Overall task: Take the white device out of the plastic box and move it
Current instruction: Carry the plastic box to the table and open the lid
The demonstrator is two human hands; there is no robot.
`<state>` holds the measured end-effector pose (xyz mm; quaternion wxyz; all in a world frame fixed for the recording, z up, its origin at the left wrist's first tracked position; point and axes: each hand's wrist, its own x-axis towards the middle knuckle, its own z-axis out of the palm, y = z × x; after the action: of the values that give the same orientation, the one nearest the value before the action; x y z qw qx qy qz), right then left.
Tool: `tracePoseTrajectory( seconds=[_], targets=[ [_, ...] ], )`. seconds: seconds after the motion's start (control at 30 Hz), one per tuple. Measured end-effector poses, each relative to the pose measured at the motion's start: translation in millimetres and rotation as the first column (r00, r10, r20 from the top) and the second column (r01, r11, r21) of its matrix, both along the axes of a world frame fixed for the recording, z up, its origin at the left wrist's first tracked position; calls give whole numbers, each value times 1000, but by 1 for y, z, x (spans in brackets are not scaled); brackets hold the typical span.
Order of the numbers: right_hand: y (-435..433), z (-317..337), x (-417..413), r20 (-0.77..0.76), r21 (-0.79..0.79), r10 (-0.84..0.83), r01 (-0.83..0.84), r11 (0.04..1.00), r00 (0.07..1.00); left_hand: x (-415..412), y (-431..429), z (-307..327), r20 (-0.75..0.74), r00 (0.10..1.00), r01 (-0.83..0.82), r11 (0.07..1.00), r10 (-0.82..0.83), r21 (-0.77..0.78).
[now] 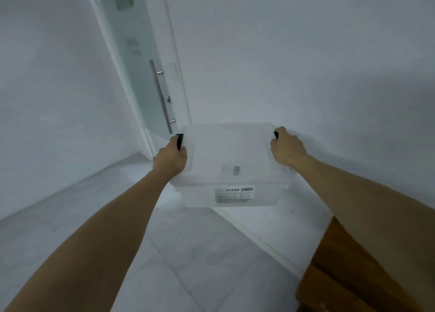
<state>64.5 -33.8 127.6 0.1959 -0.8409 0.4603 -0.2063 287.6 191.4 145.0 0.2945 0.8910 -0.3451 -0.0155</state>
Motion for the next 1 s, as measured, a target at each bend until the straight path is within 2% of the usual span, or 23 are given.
tracePoseTrajectory(
  seconds=[0.2, 0.37, 0.47, 0.5, 0.63, 0.7, 0.83, 1.0],
  targets=[
    [81, 0, 140, -34, 0, 284, -284, 959, 958, 67, 134, 0, -15, 960, -278, 961, 278, 3],
    [170, -1, 257, -31, -14, 517, -518, 856, 855, 97, 252, -3, -44, 834, -550, 835, 549, 9],
    [231, -2, 318, -46, -10, 656, -657, 754, 754, 104, 316, -5, -54, 714, -699, 715, 698, 7],
    [265, -2, 346, -53, -15, 723, -724, 689, 689, 104, 349, -6, -62, 640, -767, 642, 766, 10],
    [332, -4, 386, -59, -3, 821, -823, 568, 567, 89, 405, -11, -73, 498, -866, 500, 864, 6],
    [380, -7, 405, -68, 3, 884, -886, 463, 462, 70, 442, -14, -77, 391, -920, 392, 917, 6],
    [482, -9, 411, -93, 9, 966, -970, 245, 243, 19, 515, -27, -96, 173, -985, 175, 980, 11],
    [590, -16, 391, -130, 14, 989, -998, 68, 65, -44, 588, -39, -137, 12, -1000, 14, 990, 13]
  ],
)
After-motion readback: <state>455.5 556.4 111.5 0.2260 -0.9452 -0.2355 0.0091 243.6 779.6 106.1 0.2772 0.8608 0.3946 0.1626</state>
